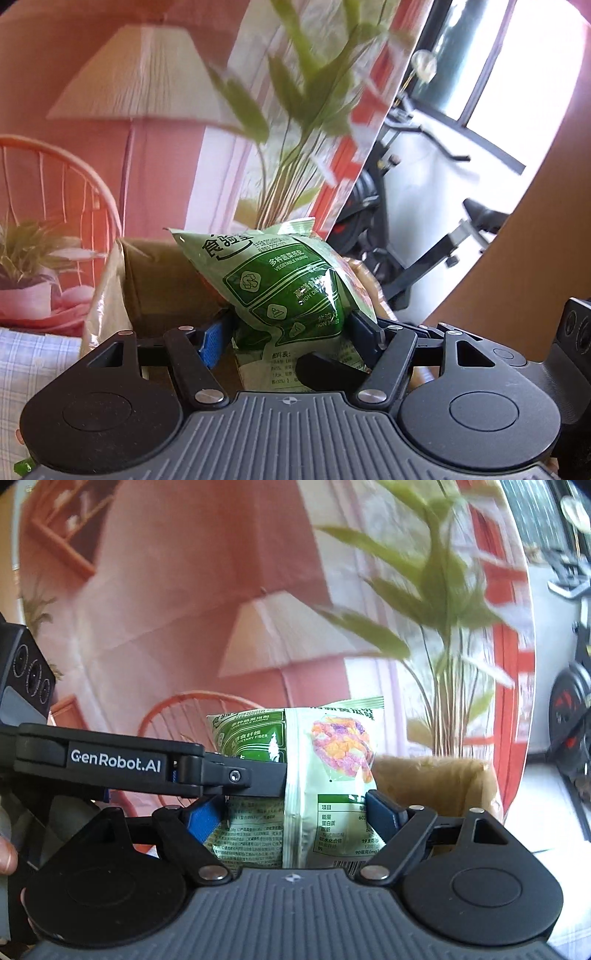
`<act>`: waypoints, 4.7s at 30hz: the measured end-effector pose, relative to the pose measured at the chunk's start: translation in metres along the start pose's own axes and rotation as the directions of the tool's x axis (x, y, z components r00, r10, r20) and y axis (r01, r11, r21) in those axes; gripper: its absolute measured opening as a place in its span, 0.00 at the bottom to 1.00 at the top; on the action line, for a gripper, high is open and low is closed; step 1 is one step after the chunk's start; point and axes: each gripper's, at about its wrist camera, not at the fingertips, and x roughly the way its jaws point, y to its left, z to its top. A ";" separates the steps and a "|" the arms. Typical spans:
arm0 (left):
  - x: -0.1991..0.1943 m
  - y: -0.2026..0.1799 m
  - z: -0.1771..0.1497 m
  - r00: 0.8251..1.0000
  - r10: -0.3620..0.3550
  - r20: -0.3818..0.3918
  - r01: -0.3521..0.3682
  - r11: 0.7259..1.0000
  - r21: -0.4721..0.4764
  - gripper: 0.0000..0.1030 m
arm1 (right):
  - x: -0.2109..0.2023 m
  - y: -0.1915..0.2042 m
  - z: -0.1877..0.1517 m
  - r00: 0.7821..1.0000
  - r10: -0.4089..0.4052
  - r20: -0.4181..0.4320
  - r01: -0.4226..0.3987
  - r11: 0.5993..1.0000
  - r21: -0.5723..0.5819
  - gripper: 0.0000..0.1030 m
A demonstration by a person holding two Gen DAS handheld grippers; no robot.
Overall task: Organize snacks
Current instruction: 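Open the left tool to drop the bag into the box, then lower the left tool to the orange bag while the right tool reaches another orange bag, then close both tools on orange snack bags and lift them toward the box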
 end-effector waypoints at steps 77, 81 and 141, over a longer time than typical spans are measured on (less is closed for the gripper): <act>-0.075 0.074 -0.226 0.970 0.240 -0.038 -0.234 0.964 0.125 0.80 | -0.008 -0.008 -0.205 0.911 -0.264 -0.315 0.210 0.958 -0.196 1.00; -0.072 0.073 -0.228 0.964 0.262 -0.034 -0.254 0.954 0.157 0.81 | -0.004 -0.003 -0.209 0.897 -0.294 -0.330 0.213 0.942 -0.260 1.00; -0.127 0.052 -0.208 0.981 0.134 0.139 -0.139 0.990 0.028 0.50 | -0.084 0.015 -0.175 0.944 -0.294 -0.148 0.280 0.954 -0.110 0.76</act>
